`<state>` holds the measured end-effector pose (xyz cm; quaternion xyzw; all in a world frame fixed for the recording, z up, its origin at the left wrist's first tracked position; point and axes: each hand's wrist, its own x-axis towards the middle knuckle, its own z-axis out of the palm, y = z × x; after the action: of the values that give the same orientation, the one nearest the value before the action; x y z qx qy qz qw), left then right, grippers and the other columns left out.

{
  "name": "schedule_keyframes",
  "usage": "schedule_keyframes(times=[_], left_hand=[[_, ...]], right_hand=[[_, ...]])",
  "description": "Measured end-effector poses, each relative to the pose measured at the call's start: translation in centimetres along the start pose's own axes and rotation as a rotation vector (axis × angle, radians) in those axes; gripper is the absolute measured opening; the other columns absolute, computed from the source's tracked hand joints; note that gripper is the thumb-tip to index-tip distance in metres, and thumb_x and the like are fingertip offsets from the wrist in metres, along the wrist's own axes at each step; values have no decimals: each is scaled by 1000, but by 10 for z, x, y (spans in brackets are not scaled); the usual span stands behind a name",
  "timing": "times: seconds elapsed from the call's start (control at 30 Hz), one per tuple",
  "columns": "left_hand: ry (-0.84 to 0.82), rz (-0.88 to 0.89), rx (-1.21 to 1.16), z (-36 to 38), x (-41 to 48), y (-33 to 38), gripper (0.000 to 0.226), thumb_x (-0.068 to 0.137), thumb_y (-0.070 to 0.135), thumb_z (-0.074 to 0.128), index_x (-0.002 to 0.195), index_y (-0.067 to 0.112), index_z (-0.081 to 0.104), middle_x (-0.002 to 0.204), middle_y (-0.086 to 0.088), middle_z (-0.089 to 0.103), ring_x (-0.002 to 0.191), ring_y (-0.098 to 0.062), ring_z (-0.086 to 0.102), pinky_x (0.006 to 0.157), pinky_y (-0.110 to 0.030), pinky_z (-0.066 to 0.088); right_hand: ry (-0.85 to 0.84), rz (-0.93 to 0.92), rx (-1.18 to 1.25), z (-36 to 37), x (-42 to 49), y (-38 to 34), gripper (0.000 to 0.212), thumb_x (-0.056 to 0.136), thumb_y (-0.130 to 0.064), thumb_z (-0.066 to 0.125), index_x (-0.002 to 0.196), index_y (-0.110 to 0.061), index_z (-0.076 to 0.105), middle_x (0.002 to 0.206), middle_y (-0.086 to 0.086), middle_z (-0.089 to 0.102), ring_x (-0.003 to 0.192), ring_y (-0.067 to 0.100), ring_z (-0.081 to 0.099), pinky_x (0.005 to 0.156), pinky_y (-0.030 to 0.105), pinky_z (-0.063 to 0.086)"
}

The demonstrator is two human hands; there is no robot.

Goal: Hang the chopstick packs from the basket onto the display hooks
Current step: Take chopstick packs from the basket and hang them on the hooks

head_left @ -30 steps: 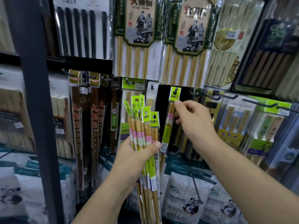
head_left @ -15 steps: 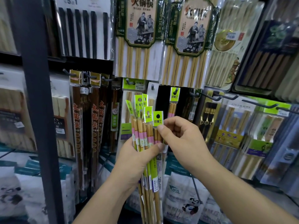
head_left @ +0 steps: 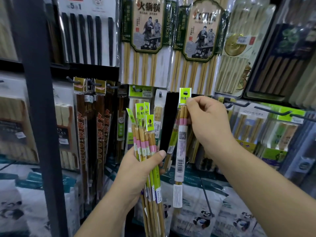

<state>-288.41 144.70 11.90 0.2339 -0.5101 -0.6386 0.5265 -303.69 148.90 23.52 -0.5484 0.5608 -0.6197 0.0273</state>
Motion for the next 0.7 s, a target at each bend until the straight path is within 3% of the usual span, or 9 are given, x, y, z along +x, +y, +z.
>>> schedule_keyframes(times=[0.13, 0.23, 0.37, 0.53, 0.7], left_hand=[[-35, 3, 10, -1, -1, 0, 39, 65, 29, 84, 90, 8, 63, 73, -8, 66, 65, -20, 68, 58, -27, 57], [-57, -3, 10, -2, -1, -1, 42, 67, 28, 86, 94, 5, 62, 79, -12, 63, 70, -20, 67, 63, -32, 60], [-52, -17, -11, -4, -1, -2, 46, 67, 29, 87, 97, 3, 63, 82, -15, 62, 71, -21, 67, 65, -32, 60], [-45, -31, -20, -3, -1, -1, 47, 65, 28, 87, 97, 4, 62, 81, -14, 64, 69, -21, 68, 64, -31, 60], [-40, -29, -11, -1, -2, 0, 47, 64, 29, 87, 95, 5, 62, 78, -11, 66, 68, -20, 69, 63, -30, 60]], right_hand=[[35, 35, 2, 3, 3, 3, 36, 103, -24, 55, 76, -5, 68, 58, 4, 65, 52, 9, 58, 48, 16, 46], [39, 52, 23, 4, 3, 6, 35, 102, -21, 56, 71, -11, 69, 50, -10, 60, 48, 3, 55, 46, 12, 42], [50, 75, -5, 4, 3, 11, 32, 101, -20, 58, 73, -10, 69, 55, -20, 60, 49, 2, 52, 46, 11, 40], [63, 55, -12, 4, 4, 14, 36, 101, -25, 58, 73, -5, 67, 59, 0, 55, 56, 13, 52, 48, 13, 41], [56, 59, -58, 4, 1, 18, 36, 100, -26, 59, 68, -11, 65, 55, -4, 53, 56, 11, 54, 48, 13, 43]])
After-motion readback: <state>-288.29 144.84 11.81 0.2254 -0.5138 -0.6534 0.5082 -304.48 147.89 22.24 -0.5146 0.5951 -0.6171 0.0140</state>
